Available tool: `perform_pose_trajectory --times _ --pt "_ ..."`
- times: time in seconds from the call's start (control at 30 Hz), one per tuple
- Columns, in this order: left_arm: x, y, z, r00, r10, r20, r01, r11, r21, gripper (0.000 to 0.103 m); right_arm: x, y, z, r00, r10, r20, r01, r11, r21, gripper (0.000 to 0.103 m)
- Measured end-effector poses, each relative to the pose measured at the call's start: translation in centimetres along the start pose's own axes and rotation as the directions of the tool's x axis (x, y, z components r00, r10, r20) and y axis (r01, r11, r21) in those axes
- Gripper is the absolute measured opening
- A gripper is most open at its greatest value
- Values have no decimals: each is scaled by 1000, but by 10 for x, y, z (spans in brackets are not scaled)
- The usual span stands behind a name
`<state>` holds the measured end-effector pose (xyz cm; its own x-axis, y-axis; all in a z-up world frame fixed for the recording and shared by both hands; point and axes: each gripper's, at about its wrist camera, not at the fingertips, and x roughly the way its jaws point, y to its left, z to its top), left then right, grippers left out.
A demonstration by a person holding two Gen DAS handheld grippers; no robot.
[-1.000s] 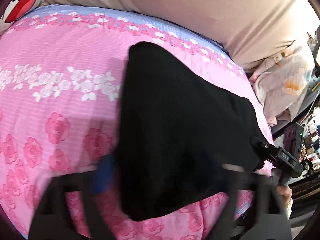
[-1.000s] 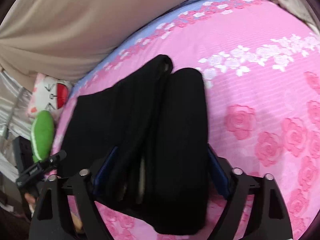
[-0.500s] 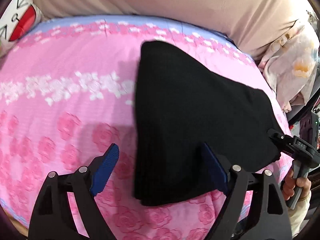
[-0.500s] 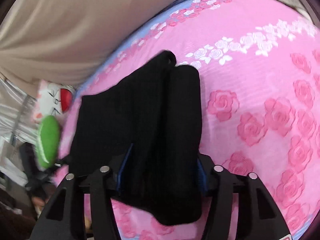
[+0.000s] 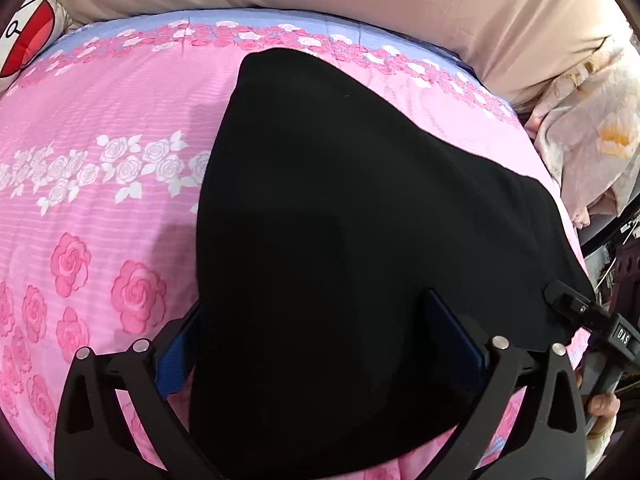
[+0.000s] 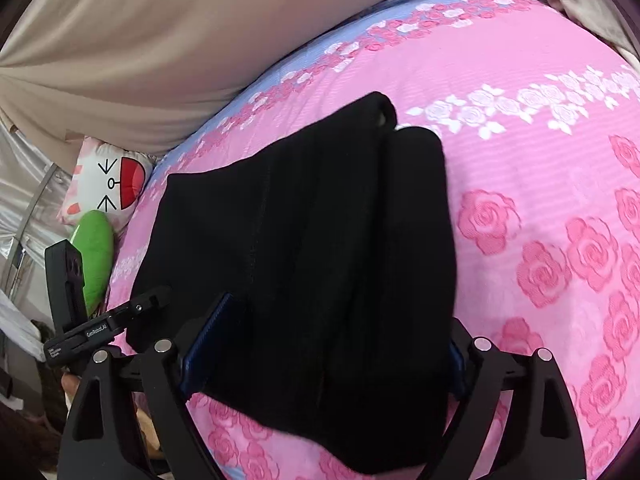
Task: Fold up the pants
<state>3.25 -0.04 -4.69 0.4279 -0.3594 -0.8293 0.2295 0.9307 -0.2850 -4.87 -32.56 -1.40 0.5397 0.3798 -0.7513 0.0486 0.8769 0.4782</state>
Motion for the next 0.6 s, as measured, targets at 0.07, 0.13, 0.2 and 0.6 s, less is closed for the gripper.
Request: perform_pose_trajectory --times 0.07,0.13,0.2,0.6 --pt "2 -2 2 1000 4 7 -4 1000 5 98 4 -1 3 1000 9 8 -9 1000 3 88" --pt "4 -4 5 1000 5 13 -5 1000 5 98 7 -1 7 1000 16 18 -16 1000 3 88" --pt "7 -5 8 1000 -3 14 3 1000 3 98 11 1 10 999 18 34 -18 1000 -5 87" --pt "-85 11 5 991 -88 98 85 996 37 20 -37 50 9 987 137 87 -128 987 -101 39"
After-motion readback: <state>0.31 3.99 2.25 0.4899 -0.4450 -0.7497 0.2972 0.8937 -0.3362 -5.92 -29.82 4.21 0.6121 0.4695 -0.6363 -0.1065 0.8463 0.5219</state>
